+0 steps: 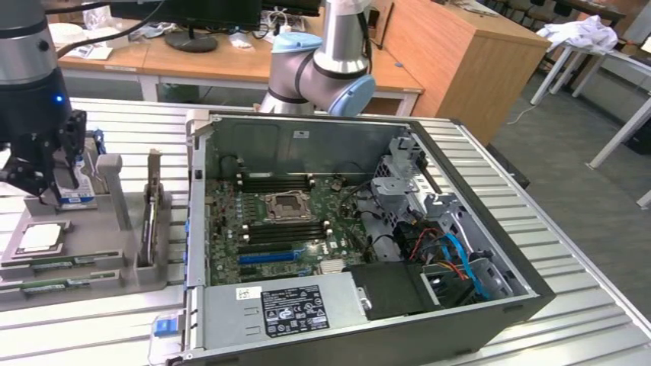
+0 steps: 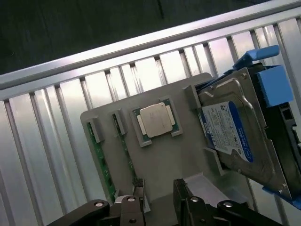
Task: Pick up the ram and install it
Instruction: 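Pick up the ram and move it above insertion slot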
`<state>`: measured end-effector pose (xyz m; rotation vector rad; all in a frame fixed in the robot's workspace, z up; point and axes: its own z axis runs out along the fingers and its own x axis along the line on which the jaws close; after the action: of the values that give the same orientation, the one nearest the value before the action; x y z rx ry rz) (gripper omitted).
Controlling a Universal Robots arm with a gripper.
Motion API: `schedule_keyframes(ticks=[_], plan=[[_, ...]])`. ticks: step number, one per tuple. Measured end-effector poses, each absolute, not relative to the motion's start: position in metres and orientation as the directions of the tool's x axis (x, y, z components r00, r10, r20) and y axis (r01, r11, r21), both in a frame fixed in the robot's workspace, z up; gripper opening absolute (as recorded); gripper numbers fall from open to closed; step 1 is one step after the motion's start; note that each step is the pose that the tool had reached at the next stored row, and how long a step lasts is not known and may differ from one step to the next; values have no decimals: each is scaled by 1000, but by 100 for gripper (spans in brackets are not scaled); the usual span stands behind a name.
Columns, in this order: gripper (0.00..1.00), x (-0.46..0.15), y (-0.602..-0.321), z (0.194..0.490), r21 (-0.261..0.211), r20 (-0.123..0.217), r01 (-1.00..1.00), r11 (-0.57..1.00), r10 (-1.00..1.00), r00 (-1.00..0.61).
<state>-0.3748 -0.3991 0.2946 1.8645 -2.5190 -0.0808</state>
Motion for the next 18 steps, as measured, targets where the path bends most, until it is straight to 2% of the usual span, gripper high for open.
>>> schedule_keyframes(ticks=[18], plan=[[38, -376, -402, 272, 45, -26, -999, -8, -1000, 7]])
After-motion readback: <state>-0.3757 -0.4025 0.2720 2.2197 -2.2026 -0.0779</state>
